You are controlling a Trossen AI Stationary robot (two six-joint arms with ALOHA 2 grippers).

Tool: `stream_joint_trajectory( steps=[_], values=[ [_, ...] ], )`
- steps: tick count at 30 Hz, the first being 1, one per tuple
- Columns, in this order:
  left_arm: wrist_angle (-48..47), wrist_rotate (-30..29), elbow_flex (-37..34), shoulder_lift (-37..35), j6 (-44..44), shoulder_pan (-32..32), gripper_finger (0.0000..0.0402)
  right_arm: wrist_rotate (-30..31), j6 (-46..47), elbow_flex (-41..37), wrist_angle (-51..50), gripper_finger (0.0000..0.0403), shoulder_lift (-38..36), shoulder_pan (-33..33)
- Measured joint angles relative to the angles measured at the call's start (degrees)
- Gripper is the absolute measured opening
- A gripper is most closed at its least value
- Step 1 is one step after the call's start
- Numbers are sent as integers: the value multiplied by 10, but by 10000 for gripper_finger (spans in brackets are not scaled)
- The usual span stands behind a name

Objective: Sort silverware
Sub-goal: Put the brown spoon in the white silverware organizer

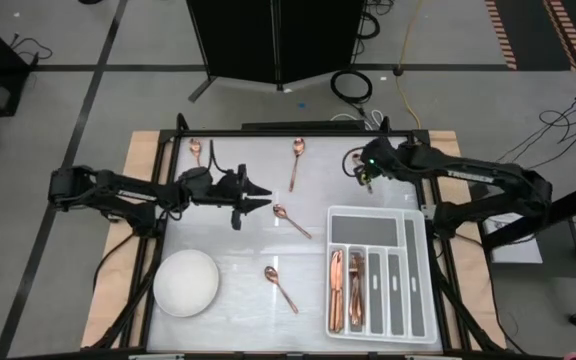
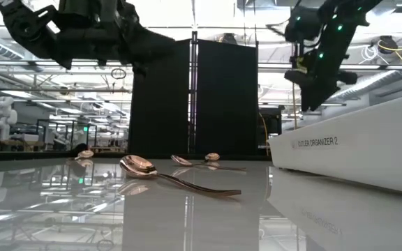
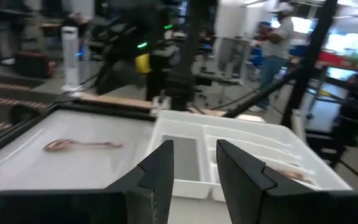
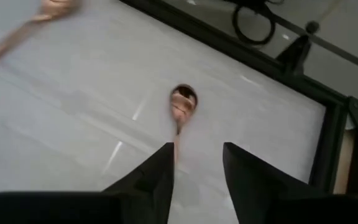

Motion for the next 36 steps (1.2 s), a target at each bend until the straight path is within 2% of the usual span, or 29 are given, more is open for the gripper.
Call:
stream_joint_trajectory(
  steps=[5,13,19,22,26,33,36],
  values=[
    [-20,47,0,-24,24,0,121,-9,0,0,10,141,53,-28],
    [-75,49,0,-62,64,1,121,-127,-34,0,50,136,130,-84],
    [-135,44,0,-69,65,16,121,-150,-54,1,92,135,155,-124],
    [-144,40,0,-70,73,26,121,-179,-60,1,102,135,173,-150],
    [-150,35,0,-70,89,34,121,-183,-84,1,123,135,201,-169],
    [-154,34,0,-69,90,35,121,-184,-94,1,133,135,232,-176],
    [-164,34,0,-69,94,35,121,-212,-90,1,133,135,246,-176]
  ],
)
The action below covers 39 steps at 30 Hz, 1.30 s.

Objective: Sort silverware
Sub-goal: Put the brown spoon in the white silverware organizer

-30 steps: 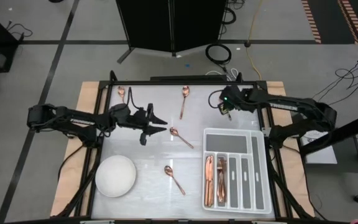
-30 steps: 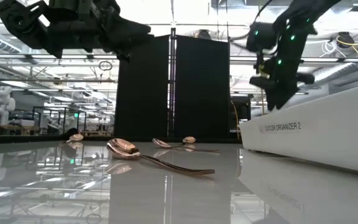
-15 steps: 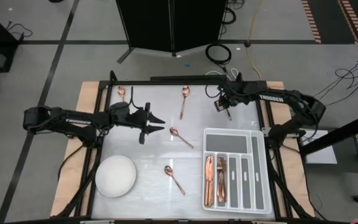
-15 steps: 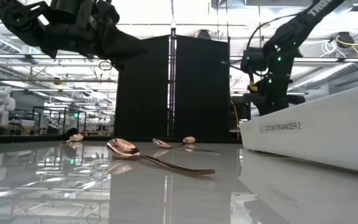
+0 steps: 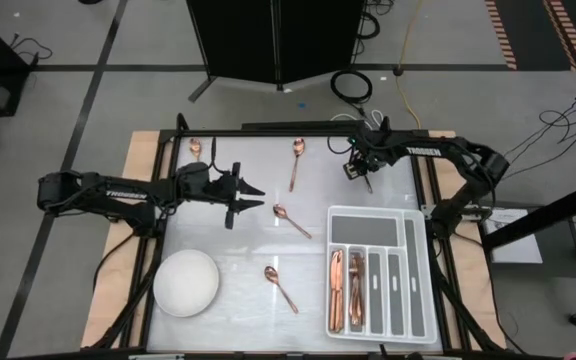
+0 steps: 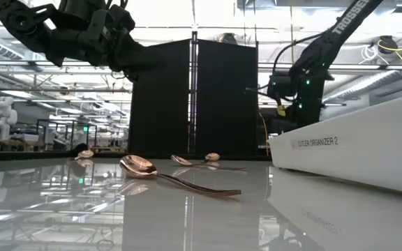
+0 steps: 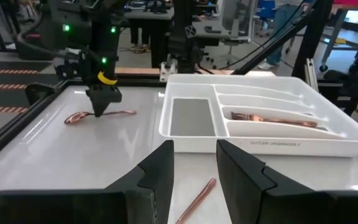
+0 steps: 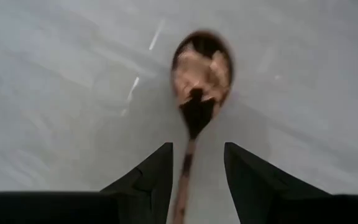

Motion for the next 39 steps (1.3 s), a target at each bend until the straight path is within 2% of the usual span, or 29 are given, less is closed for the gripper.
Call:
stream_joint_trajectory(
  steps=[5,11,14,17,19,23,30,33,39],
  values=[
    [0,0,0,0,0,0,121,-9,8,3,1,135,34,2],
    [0,0,0,0,0,0,121,18,46,3,-7,125,45,4],
    [0,0,0,0,0,0,121,24,59,2,-9,93,44,10],
    [0,0,0,0,0,0,121,31,60,2,-10,39,39,16],
    [1,0,0,0,0,0,121,36,50,1,-11,12,30,22],
    [1,0,0,0,-1,0,121,41,60,-3,-26,10,0,40],
    [2,0,0,0,-2,0,121,34,77,-2,-13,4,-111,79],
    [2,0,0,0,-1,0,121,-25,67,-2,32,4,-157,110],
    [3,0,0,0,31,-2,121,-218,42,-1,250,4,-193,219]
  ],
)
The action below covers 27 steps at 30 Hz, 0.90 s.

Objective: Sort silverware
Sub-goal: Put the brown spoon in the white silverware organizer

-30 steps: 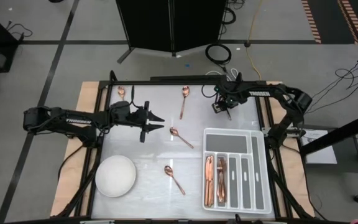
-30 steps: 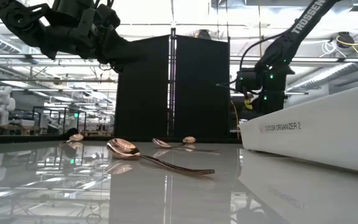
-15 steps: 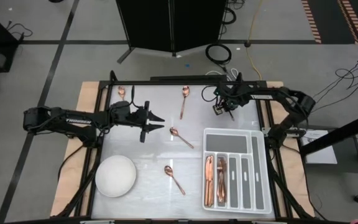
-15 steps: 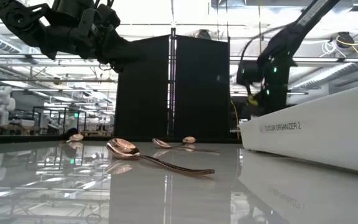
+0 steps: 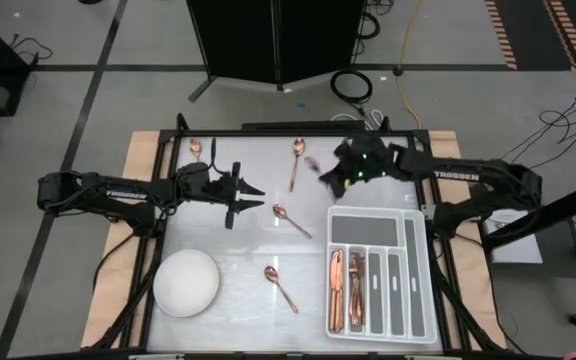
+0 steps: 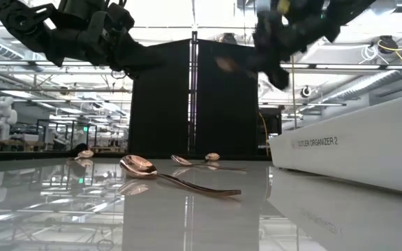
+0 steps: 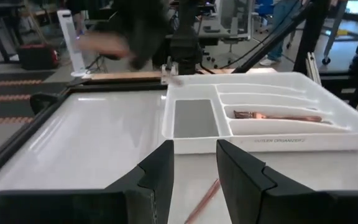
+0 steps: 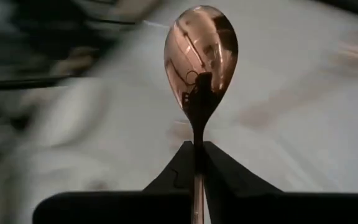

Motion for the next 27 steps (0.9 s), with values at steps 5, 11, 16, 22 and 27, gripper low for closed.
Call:
stream_joint_trajectory(
  steps=[5,11,16,22,27],
  values=[
    [29,43,0,0,36,-20,121,-72,-28,0,127,4,27,99],
    [97,86,0,0,51,-58,121,-95,-34,0,237,4,102,186],
    [103,91,0,0,105,-96,121,-95,-10,0,329,4,166,217],
    [96,90,0,0,206,-134,121,-96,-2,4,374,4,199,224],
    [99,31,0,0,220,-149,121,-98,1,26,373,4,217,224]
  ],
)
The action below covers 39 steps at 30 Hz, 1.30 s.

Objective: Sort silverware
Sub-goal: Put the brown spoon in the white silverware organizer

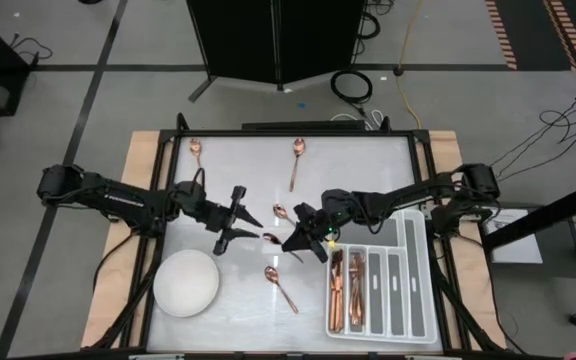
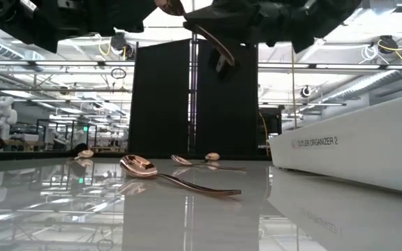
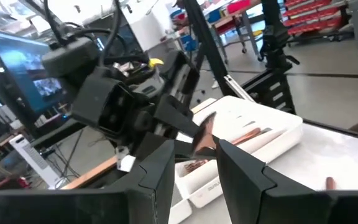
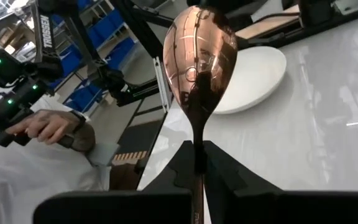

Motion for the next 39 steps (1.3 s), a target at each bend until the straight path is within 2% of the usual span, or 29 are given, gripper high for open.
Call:
stream_joint_trajectory(
  steps=[10,17,31,35,39],
  values=[
    [-2,0,0,0,5,-9,121,-14,-16,47,-18,4,25,-3],
    [0,1,0,0,5,-10,121,-12,-7,50,-8,4,48,-16],
    [-3,-1,0,0,19,-10,118,-12,-15,50,26,4,49,-18],
    [10,-3,0,0,19,-10,86,-12,-15,50,26,4,49,-18],
    [14,-9,0,0,19,-10,22,-12,-15,50,25,4,49,-18]
  ],
)
